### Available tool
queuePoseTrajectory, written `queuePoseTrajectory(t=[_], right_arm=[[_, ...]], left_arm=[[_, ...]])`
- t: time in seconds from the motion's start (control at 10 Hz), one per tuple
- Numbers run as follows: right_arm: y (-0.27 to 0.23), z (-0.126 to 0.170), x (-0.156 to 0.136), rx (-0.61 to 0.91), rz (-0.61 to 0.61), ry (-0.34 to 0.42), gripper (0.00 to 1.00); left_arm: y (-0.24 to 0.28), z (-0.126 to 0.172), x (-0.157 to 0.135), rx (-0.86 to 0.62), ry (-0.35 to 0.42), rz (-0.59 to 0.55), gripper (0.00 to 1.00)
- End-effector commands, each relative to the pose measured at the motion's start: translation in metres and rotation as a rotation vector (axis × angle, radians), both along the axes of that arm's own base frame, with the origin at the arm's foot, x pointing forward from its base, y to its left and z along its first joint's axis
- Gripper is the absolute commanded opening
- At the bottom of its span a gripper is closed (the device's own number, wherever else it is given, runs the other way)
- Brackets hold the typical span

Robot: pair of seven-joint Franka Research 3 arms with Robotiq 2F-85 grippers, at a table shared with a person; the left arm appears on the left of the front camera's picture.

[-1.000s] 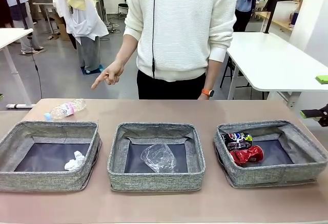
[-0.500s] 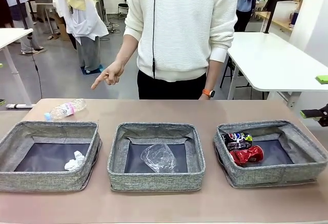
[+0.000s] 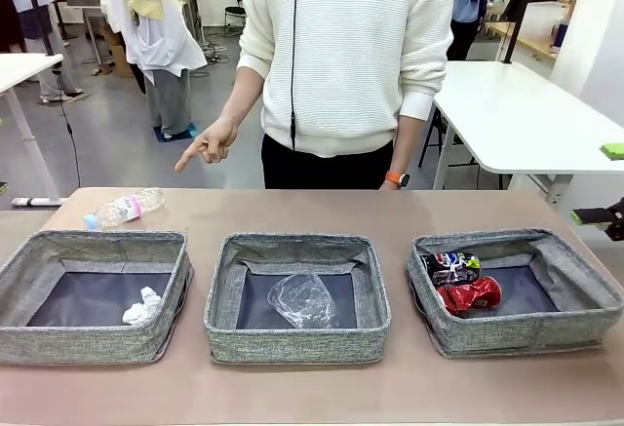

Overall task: Sort the waste into the appropriate baskets.
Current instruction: Pick up the waste item pointed out by the person.

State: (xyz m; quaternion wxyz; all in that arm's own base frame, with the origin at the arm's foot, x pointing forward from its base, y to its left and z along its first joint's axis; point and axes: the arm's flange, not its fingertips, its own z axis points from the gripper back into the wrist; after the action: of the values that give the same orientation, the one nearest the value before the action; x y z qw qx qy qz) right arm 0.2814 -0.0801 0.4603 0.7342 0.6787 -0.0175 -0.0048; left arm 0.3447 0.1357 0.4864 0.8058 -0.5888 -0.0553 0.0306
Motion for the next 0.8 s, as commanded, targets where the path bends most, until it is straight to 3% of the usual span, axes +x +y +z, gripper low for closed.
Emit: queuePoseTrajectory(t=[0.0,0.1,0.2,0.3,0.4,0.7], right_arm=[[0.002,0.002,0.002,0.013,0.000,-0.008,1.00],[0.002,0.002,0.002,0.013,0.000,-0.008,1.00],[0.002,0.002,0.002,0.013,0.000,-0.008,1.00],[0.002,0.002,0.002,0.013,0.000,-0.008,1.00],[0.002,0.002,0.002,0.013,0.000,-0.008,1.00],[0.002,0.002,0.002,0.013,0.000,-0.008,1.00]], left_arm=[[-0.018,0.000,0.018,0.185,-0.366,0.023,1.00],[-0.028,0.000,0.033,0.356,-0.604,0.103,1.00],[-0.038,-0.001,0.043,0.378,-0.699,0.100,1.00],[-0.046,-0.003,0.049,0.493,-0.767,0.093,1.00],[-0.058,-0.009,0.056,0.616,-0.749,0.016,1.00],[-0.124,-0.026,0.059,1.169,-1.022,-0.135,1.00]])
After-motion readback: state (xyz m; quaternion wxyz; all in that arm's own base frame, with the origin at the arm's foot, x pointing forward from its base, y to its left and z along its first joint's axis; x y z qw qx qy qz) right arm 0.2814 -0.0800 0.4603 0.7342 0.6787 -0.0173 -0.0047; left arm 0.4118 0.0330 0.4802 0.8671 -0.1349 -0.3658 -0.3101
